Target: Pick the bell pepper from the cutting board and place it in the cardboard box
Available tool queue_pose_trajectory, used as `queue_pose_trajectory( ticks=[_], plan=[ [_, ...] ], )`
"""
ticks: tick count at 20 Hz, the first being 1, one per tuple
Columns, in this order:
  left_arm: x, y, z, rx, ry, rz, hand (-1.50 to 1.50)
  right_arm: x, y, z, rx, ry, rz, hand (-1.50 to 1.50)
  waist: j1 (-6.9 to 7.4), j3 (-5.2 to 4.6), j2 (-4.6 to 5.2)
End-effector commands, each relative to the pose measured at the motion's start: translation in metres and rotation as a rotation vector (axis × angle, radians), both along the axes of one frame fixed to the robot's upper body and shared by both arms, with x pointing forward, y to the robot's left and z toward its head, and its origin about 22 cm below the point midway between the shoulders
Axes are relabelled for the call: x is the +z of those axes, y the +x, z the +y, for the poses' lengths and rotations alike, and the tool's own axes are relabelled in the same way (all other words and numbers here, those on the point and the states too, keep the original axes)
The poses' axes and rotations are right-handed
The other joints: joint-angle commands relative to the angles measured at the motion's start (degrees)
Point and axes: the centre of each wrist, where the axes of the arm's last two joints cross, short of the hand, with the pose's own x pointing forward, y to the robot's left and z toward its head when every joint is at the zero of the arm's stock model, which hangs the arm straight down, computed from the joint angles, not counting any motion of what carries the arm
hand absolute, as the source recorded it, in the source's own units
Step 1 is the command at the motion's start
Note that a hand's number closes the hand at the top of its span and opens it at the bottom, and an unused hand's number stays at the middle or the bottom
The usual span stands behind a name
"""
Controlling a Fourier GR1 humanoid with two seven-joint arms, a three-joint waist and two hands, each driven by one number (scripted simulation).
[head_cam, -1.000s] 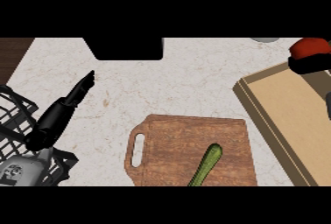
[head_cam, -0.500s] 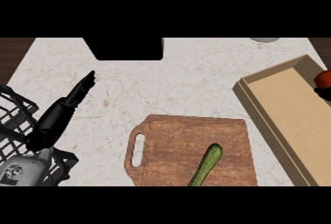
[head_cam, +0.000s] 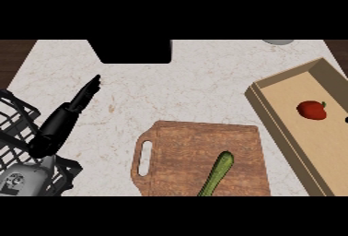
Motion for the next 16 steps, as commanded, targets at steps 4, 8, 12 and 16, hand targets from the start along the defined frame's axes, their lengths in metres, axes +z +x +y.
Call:
queue_pose_trajectory(
  ticks=[4,8,12,16],
  plan=[
    [0.003,0.006,0.004,0.044,-0.014,-0.032,0.00,0.026,0.001,0.002,0.002,0.382,-0.529,-1.50,-0.96,-0.06,-0.30],
    [-0.001,0.008,0.006,0.049,-0.018,-0.020,0.00,0.010,-0.006,-0.019,-0.178,0.674,-0.744,-1.50,-1.55,-0.06,0.02],
    [0.001,0.002,0.000,0.029,-0.024,-0.041,0.00,0.012,-0.024,-0.056,-0.347,0.745,-0.828,-1.50,-0.31,-0.13,0.12],
    [0.004,0.004,0.006,0.027,-0.016,-0.019,0.00,-0.013,-0.049,-0.084,-0.379,0.715,-0.901,-1.50,-0.04,-0.14,0.15]
  ],
)
